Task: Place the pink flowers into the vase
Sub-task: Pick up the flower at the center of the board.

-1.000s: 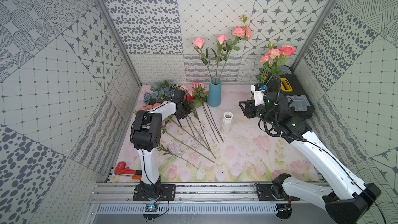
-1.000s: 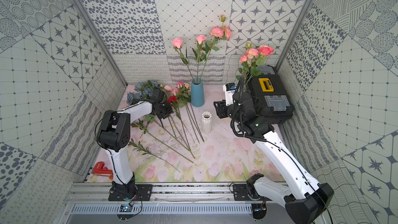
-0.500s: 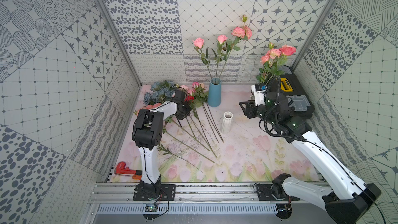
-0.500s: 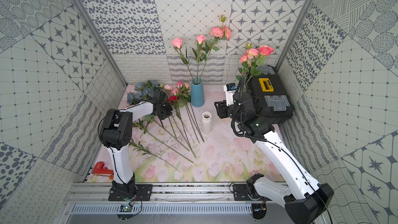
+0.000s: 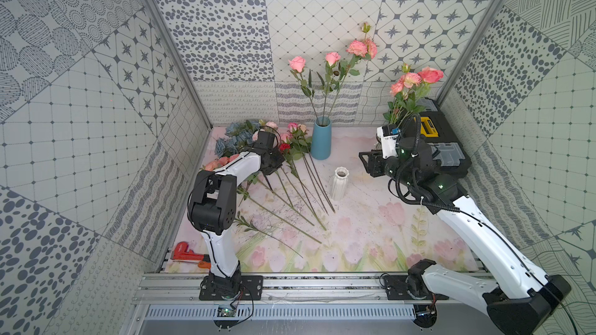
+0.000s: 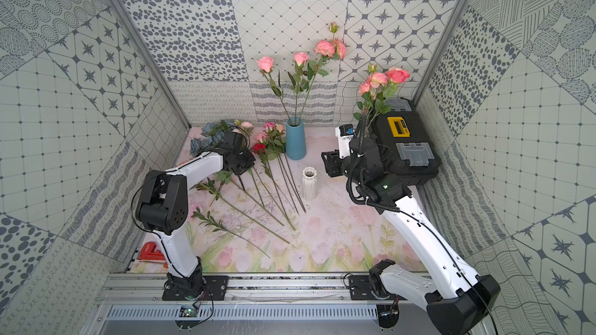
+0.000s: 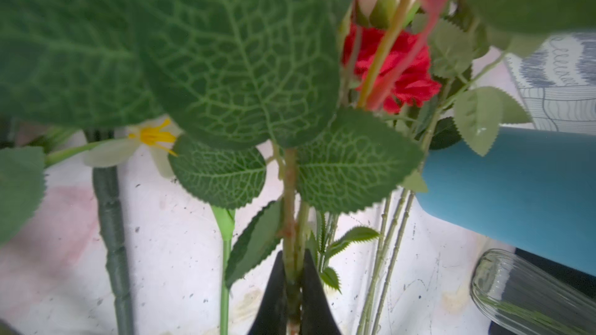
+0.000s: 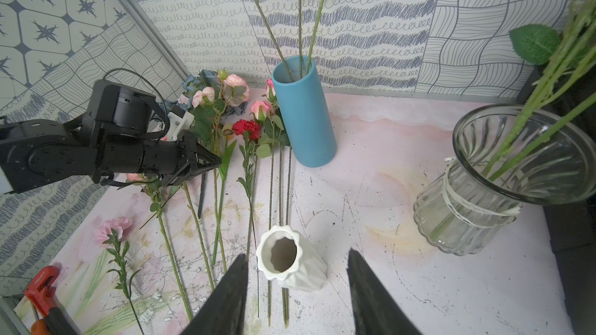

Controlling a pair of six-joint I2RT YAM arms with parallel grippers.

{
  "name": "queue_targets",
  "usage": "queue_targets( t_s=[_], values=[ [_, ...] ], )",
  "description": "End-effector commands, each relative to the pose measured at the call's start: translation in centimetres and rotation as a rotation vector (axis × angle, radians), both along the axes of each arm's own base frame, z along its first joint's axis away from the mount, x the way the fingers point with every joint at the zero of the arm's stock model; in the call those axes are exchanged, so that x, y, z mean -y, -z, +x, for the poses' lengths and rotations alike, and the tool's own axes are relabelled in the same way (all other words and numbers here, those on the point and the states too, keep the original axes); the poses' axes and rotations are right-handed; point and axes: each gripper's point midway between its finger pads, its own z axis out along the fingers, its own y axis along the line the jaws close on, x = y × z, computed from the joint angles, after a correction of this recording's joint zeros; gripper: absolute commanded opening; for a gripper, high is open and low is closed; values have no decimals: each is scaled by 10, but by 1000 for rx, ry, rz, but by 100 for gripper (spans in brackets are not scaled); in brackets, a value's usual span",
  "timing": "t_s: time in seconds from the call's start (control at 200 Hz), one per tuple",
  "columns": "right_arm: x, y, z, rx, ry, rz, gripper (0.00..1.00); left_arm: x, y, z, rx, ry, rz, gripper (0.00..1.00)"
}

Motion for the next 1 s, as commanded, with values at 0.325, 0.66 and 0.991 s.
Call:
queue_targets(
  t_s=[0.325,0.66,0.991],
  values=[
    [-3,-30,-5,63,-22,77,51,-36,-114,-35,207,55,196,0],
    [-21,-31,-10,57,-123,103,51,-39,-210,-64,453,208,105,0],
    [-50,-32,-14,16,-258,131,50,-5,-277,-88,738,451,-186,0]
  ],
)
